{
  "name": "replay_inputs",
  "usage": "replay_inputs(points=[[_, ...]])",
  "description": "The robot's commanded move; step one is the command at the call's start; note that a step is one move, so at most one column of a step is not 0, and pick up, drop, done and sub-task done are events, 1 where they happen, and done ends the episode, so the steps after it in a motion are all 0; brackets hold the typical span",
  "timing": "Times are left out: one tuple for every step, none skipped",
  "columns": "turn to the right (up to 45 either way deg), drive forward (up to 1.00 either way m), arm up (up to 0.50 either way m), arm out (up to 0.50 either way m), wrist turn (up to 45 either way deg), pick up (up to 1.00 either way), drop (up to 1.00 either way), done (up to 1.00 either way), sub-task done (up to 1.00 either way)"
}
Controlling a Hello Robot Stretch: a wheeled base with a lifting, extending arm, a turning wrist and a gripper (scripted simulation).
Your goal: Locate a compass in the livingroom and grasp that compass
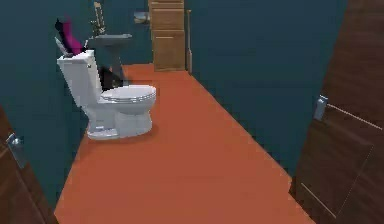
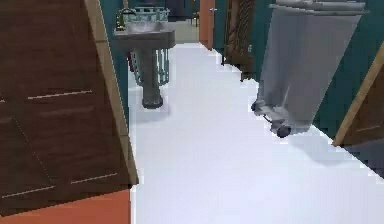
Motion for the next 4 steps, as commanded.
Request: replay_inputs(points=[[45.0, 0.00, 0.00, 0.00, 0.0, 0.00, 0.00, 0.00, 0.00], [45.0, 0.00, 0.00, 0.00, 0.0, 0.00, 0.00, 0.00, 0.00], [9.0, 0.00, 0.00, 0.00, 0.0, 0.00, 0.00, 0.00, 0.00], [0.0, 1.00, 0.00, 0.00, 0.0, 0.00, 0.00, 0.00, 0.00]])
